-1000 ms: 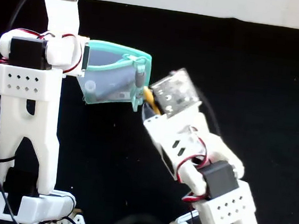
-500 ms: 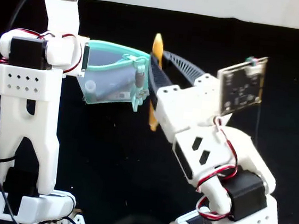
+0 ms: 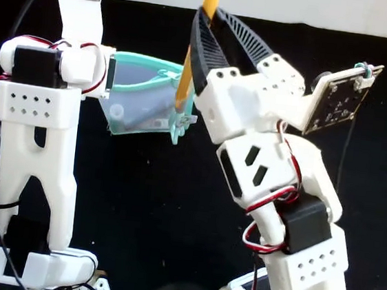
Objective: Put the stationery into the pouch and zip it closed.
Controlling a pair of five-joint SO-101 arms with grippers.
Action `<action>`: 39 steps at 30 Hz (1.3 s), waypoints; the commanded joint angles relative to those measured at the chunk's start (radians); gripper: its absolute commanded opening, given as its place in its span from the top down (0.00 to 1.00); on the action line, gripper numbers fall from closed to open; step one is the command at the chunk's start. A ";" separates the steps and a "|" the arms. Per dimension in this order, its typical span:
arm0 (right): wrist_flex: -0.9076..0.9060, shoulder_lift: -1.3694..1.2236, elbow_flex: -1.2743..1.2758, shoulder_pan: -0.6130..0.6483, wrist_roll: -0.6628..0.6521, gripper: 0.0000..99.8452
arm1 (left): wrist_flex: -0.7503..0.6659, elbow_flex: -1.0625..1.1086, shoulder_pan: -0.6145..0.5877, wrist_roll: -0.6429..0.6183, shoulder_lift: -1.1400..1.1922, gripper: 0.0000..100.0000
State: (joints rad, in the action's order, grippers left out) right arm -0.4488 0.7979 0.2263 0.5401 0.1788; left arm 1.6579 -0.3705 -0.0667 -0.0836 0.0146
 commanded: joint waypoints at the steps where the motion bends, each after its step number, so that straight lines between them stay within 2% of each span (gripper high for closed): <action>1: 0.059 -0.022 -0.038 -0.005 0.011 0.99 | 0.003 0.013 0.005 0.005 0.064 0.99; 9: 0.151 -0.125 -0.062 0.033 0.011 0.99 | 0.003 0.013 0.005 0.005 0.064 0.99; 18: 0.148 -0.337 -0.312 0.033 0.009 0.99 | 0.003 0.013 0.005 0.005 0.064 0.99; 29: 0.145 -0.506 -0.341 0.090 0.009 0.99 | 0.003 0.013 0.005 0.005 0.067 0.99; 34: 0.087 -0.555 -0.343 0.122 0.009 0.99 | 0.002 0.013 0.001 0.005 0.068 0.99; 39: -0.064 -0.565 -0.340 0.160 0.008 0.99 | -0.002 0.013 -0.001 0.005 0.070 0.99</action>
State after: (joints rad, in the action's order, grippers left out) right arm -0.4442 0.2225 -0.0790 0.6751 0.1788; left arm 1.6579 -0.3705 -0.0667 -0.0836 0.0207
